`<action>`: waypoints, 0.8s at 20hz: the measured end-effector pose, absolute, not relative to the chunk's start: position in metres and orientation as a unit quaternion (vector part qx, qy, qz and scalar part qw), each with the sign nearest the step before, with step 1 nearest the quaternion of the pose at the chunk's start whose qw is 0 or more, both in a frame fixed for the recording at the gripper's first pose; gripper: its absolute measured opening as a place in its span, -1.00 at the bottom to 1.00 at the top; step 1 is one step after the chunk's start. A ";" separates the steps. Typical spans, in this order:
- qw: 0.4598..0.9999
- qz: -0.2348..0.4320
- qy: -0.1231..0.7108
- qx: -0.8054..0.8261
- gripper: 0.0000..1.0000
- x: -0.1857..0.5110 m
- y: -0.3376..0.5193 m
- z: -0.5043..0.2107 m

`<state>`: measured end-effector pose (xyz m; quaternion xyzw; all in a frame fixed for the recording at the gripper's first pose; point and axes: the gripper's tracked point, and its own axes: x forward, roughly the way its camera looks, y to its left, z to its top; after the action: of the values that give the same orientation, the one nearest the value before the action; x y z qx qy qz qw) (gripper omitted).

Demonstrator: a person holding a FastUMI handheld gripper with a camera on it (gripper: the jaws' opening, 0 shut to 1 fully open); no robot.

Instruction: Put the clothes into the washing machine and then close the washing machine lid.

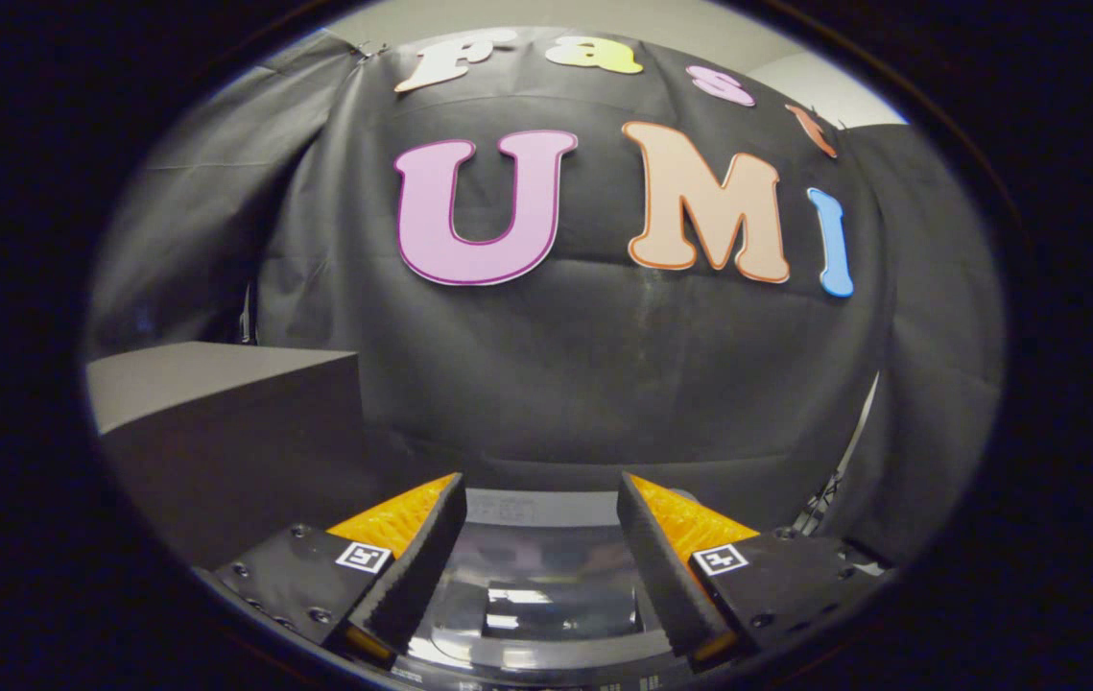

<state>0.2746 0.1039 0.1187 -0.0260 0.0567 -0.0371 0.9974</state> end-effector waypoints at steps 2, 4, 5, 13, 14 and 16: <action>0.998 -0.030 0.048 -0.011 0.97 0.256 0.097 0.117; 0.999 -0.028 0.035 -0.002 0.96 0.239 0.089 0.120; 0.999 -0.028 0.027 -0.001 0.96 0.229 0.084 0.123; 1.000 0.000 -0.008 -0.011 0.96 0.144 0.045 0.117; 1.000 0.000 -0.008 -0.018 0.96 0.133 0.037 0.109; 1.000 -0.007 -0.006 -0.028 0.96 0.115 0.022 0.093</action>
<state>0.1148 0.0215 0.0932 -0.0279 -0.0058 -0.0066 0.9996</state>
